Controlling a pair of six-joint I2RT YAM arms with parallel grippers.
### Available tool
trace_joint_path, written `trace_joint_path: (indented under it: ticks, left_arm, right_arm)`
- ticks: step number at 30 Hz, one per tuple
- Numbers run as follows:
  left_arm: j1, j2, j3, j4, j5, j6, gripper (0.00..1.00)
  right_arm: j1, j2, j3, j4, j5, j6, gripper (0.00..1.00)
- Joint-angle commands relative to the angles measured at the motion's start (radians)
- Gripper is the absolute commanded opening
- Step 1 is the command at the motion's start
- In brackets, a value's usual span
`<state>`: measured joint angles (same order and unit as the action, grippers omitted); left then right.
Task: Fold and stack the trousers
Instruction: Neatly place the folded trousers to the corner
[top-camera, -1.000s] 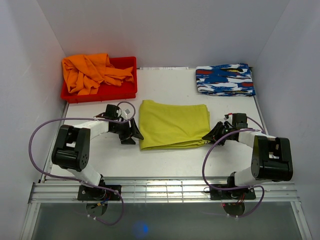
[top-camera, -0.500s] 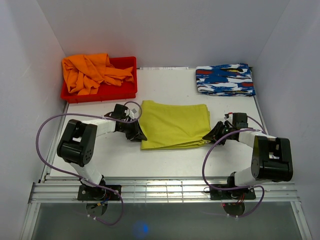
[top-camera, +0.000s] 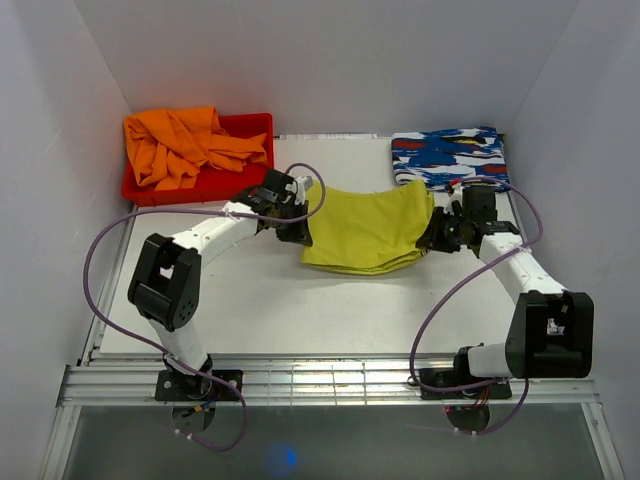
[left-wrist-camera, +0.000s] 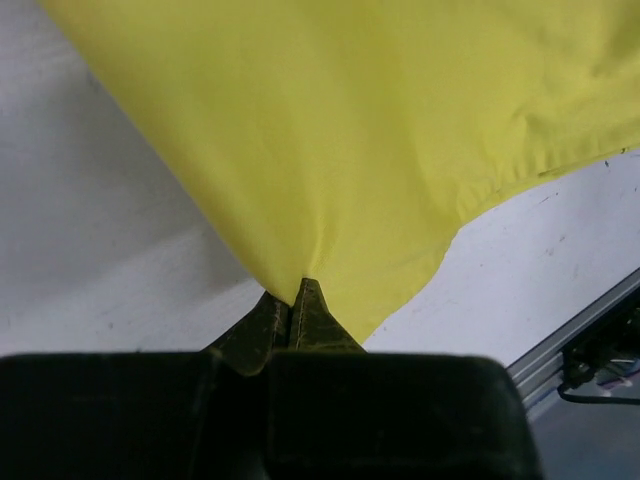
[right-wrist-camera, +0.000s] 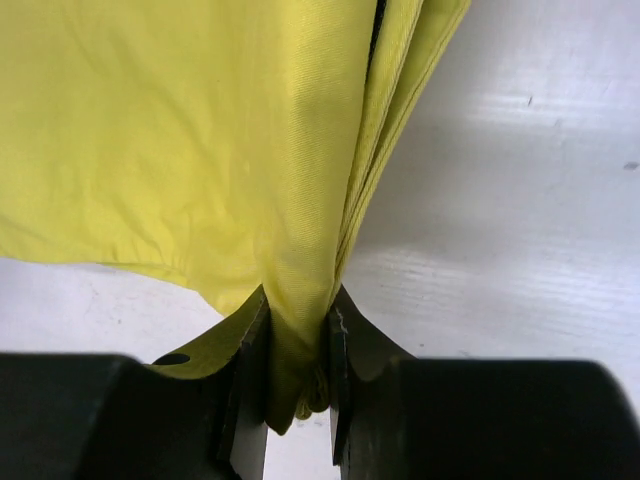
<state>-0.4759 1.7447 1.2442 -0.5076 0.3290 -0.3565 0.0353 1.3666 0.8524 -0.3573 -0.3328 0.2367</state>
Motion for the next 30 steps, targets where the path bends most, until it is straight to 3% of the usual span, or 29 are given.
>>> trace_joint_path:
  ticks: [1,7,14,19,24,30]
  left_arm:
    - [-0.036,0.024,0.106,-0.039,-0.122,0.125,0.0]
    - [-0.05,0.121,0.312,-0.028,-0.169,0.177,0.0]
    - [-0.063,0.191,0.52,0.079,-0.128,0.235,0.0]
    - [-0.072,0.238,0.603,0.237,-0.102,0.248,0.0]
    - [-0.075,0.427,0.876,0.305,-0.07,0.223,0.0]
    - [-0.082,0.645,0.998,0.657,-0.042,0.151,0.0]
  right_arm:
    - [0.051,-0.078,0.092,-0.019,0.175,-0.189,0.08]
    - [0.058,-0.116,0.152,-0.014,0.304,-0.353,0.08]
    - [0.052,-0.109,0.27,0.044,0.371,-0.441,0.08]
    - [0.006,-0.038,0.388,0.138,0.411,-0.476,0.08]
    - [-0.104,0.089,0.551,0.19,0.42,-0.508,0.08]
    - [-0.193,0.268,0.687,0.334,0.459,-0.583,0.08]
